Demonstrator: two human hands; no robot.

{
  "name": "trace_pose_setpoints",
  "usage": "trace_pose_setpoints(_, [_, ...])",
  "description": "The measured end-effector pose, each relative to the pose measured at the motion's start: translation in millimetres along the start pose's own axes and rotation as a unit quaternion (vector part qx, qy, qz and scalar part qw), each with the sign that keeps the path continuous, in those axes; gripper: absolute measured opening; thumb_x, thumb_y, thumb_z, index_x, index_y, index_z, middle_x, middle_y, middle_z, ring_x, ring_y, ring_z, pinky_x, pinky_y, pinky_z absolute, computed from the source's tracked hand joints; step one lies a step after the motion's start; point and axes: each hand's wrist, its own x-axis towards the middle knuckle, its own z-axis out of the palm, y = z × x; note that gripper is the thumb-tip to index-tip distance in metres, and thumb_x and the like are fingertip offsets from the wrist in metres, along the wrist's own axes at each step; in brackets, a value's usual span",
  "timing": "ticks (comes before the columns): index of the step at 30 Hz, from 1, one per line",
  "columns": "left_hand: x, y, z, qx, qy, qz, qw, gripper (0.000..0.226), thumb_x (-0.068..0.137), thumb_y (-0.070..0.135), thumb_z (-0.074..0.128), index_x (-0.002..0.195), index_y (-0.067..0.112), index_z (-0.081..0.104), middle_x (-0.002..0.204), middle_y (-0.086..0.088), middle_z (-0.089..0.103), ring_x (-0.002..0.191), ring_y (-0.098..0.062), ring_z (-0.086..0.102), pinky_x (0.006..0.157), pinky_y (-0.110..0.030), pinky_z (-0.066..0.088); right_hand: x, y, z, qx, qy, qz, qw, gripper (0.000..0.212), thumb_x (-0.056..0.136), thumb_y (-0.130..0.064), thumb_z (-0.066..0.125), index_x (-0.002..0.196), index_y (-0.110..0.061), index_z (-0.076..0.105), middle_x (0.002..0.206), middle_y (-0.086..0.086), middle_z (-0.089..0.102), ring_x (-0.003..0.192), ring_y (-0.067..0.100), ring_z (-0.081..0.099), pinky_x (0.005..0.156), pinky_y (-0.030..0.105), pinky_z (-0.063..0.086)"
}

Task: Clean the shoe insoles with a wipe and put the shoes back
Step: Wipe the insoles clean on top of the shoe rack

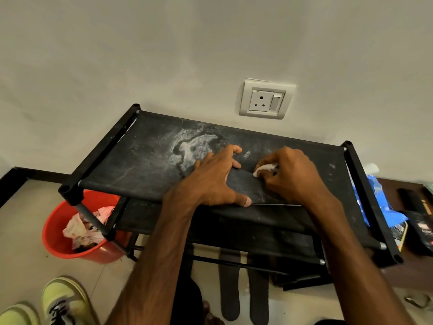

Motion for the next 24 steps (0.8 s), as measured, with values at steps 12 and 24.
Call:
trace_pose_setpoints(12, [0, -1, 1, -0.006, 0.002, 0.001, 1.0, 0.106, 0.067, 0.052, 0.088, 0.15, 0.033, 0.026, 0.141, 0.016, 0.05, 0.134, -0.018, 0.039, 0.117, -0.051, 0.025, 3, -11, 1, 0.03, -0.028, -0.041, 0.998, 0.018, 0.088, -0.027, 0.075, 0.102, -0.037, 0.08, 0.096, -0.006, 0.078, 0.089, 0.017, 0.07, 0.082, 0.046, 0.06])
trace_pose_setpoints(24, [3, -1, 3, -0.008, 0.008, 0.003, 1.0, 0.098, 0.064, 0.05, 0.09, 0.143, 0.029, 0.037, 0.135, 0.016, 0.051, 0.126, -0.012, 0.041, 0.113, -0.045, 0.033, -18, -3, -30, 0.033, -0.211, -0.109, 0.971, 0.018, 0.082, -0.024, 0.082, 0.088, -0.041, 0.081, 0.095, -0.021, 0.077, 0.09, -0.002, 0.07, 0.085, 0.031, 0.062])
